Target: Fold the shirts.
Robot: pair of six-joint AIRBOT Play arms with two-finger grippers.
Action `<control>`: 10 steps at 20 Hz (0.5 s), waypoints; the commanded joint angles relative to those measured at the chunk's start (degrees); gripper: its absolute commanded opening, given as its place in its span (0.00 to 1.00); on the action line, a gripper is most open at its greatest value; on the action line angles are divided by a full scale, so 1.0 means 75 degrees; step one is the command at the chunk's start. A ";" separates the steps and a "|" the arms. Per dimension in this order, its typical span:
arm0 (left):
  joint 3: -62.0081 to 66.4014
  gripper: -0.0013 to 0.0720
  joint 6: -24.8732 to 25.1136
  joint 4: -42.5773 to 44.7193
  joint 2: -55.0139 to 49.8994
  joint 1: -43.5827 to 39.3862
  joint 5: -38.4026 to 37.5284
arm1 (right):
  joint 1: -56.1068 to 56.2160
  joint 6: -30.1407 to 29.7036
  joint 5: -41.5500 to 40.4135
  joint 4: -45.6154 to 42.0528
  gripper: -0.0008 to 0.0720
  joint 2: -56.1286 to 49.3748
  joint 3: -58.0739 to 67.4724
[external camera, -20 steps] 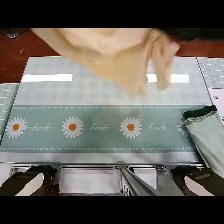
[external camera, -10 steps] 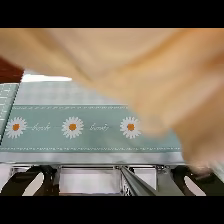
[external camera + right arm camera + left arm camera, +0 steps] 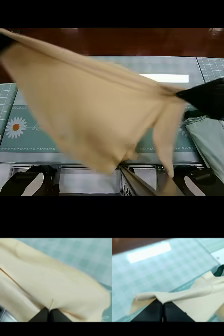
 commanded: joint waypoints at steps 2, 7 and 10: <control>-0.1195 0.05 0.0449 -0.0038 -0.1647 -0.0268 0.1597 | 0.0000 -0.0242 -0.3398 0.0326 0.04 -0.1545 -0.1915; -0.1183 0.15 -0.0082 -0.0122 -0.3535 -0.0326 0.2046 | -0.0119 -0.0452 -0.3882 0.0801 0.04 -0.5045 0.0603; -0.1180 0.98 -0.0589 -0.0082 -0.3995 -0.0242 0.1644 | -0.0845 -0.0396 -0.2961 0.1813 0.87 -0.6449 0.2171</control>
